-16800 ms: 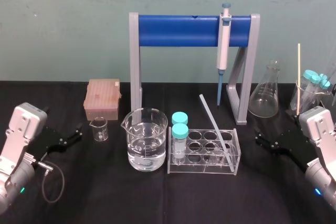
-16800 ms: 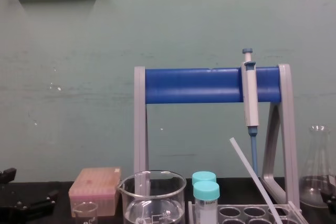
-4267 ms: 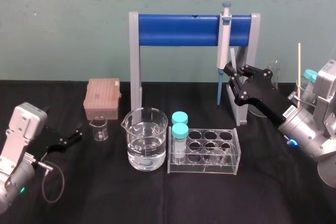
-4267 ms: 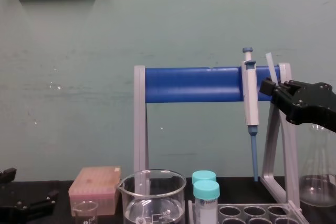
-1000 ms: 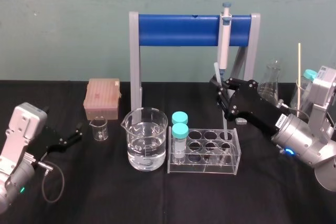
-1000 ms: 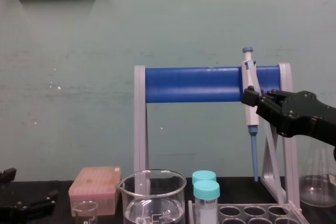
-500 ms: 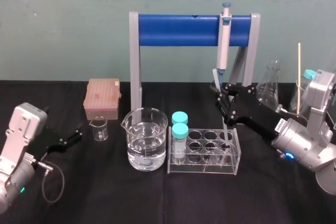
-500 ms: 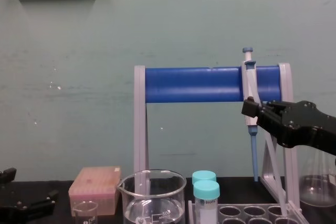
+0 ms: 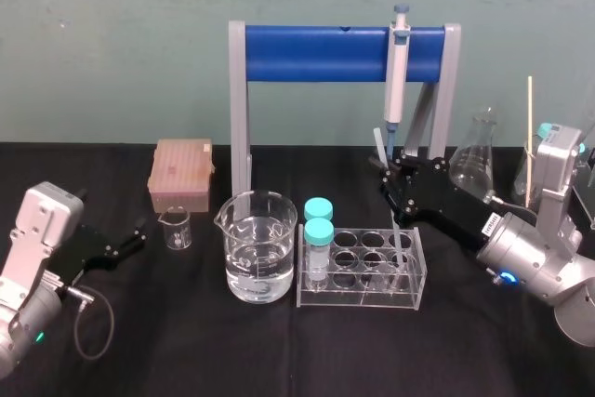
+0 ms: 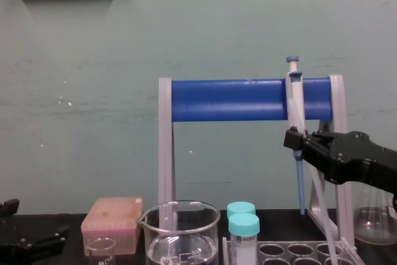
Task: Pick up the stirring rod with one hand, then place it down.
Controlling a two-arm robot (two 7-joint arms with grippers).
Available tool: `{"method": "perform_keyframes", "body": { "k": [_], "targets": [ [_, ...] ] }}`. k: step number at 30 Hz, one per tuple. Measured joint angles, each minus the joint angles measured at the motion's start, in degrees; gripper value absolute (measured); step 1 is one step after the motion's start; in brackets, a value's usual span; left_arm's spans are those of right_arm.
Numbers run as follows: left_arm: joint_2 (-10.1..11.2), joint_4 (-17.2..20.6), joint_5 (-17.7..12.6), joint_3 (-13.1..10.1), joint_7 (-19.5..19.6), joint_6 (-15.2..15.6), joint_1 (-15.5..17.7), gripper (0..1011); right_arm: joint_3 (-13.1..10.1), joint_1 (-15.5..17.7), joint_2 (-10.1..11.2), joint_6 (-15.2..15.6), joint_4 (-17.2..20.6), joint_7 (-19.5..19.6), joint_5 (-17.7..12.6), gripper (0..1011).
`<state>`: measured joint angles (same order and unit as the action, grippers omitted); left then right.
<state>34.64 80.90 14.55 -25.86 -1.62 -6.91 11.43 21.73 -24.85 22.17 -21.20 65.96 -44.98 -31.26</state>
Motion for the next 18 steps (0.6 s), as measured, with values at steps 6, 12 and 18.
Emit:
{"method": "perform_keyframes", "body": {
  "k": [6,12,18],
  "targets": [
    [0.00,0.00,0.00,0.00,0.00,0.00,0.00,1000,0.36,-0.51,-0.31,1.12,-1.34,-0.53,-0.64,72],
    [0.00,0.00,0.00,0.00,0.00,0.00,0.00,1000,0.82,-0.87,-0.43,1.88,-2.50,-0.86,-0.74,72],
    [0.00,0.00,0.00,0.00,0.00,0.00,0.00,1000,1.32,-1.29,-0.68,2.08,-3.89,-1.00,-0.60,72]
  ]
}}
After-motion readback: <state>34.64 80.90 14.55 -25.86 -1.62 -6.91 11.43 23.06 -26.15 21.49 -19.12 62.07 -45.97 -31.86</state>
